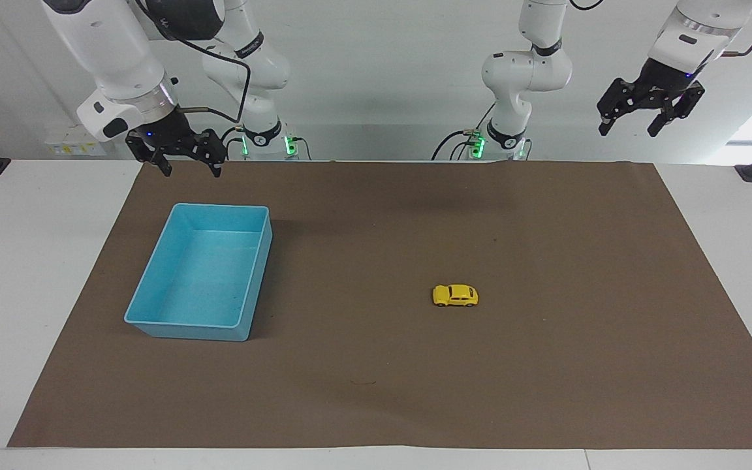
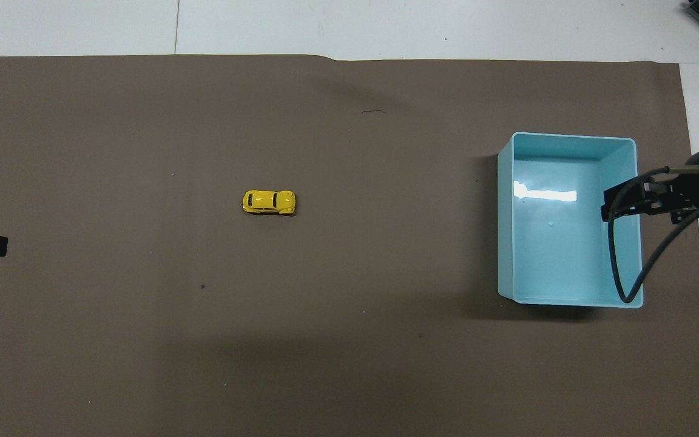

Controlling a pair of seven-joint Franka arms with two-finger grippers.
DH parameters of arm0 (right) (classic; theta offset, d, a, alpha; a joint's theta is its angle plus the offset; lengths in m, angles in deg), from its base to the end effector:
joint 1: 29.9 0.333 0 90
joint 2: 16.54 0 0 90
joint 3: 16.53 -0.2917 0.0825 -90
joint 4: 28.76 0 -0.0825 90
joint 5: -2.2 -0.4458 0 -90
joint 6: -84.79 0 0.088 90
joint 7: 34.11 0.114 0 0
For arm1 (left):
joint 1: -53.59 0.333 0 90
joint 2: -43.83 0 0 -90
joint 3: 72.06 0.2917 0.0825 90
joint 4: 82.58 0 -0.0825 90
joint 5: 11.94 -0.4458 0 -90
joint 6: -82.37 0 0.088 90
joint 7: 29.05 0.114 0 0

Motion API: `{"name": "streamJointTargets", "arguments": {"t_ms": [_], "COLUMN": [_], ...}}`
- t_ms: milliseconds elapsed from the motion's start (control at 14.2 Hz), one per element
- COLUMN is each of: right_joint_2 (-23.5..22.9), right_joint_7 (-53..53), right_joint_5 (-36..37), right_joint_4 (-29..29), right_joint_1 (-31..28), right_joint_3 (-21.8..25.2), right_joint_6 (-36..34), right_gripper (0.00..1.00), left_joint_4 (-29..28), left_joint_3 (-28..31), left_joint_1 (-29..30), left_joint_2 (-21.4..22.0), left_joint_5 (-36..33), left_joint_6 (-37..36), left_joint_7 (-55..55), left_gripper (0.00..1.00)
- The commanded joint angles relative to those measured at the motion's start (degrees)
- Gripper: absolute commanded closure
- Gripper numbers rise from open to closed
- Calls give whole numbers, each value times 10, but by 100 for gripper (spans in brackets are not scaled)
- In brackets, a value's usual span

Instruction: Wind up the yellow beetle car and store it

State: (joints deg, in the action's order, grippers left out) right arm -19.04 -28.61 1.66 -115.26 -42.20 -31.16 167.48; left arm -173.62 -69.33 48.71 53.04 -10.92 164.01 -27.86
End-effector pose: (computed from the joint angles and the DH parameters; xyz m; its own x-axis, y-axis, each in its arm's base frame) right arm 0.6136 0.0232 0.5890 0.9925 -0.0534 -0.1099 -0.0548 -0.9984 -0.0099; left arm 0.5516 -0.0208 0.6648 0.9981 -0.0615 -0.0029 -0.0614 -0.9978 0.0253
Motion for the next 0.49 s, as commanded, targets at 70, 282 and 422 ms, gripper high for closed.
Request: {"name": "streamJointTargets", "arguments": {"t_ms": [70, 282, 422], "right_joint_2": [7, 7, 7], "right_joint_7": [-14, -14, -14], "right_joint_5": [-10, -10, -10], "right_joint_4": [-2, -2, -2], "right_joint_1": [-4, -4, -4], "right_joint_3": [-1, -1, -1], "right_joint_6": [-4, -4, -4], "right_gripper": [0, 0, 0], "left_joint_4": [-13, -6, -6], "left_joint_3": [3, -7, -14], "left_joint_1": [4, -6, -5], "left_joint_2": [9, 10, 10], "left_joint_5": [7, 7, 7], "left_joint_6": [13, 8, 7], "left_joint_7": [10, 4, 8], "left_gripper": [0, 0, 0]}}
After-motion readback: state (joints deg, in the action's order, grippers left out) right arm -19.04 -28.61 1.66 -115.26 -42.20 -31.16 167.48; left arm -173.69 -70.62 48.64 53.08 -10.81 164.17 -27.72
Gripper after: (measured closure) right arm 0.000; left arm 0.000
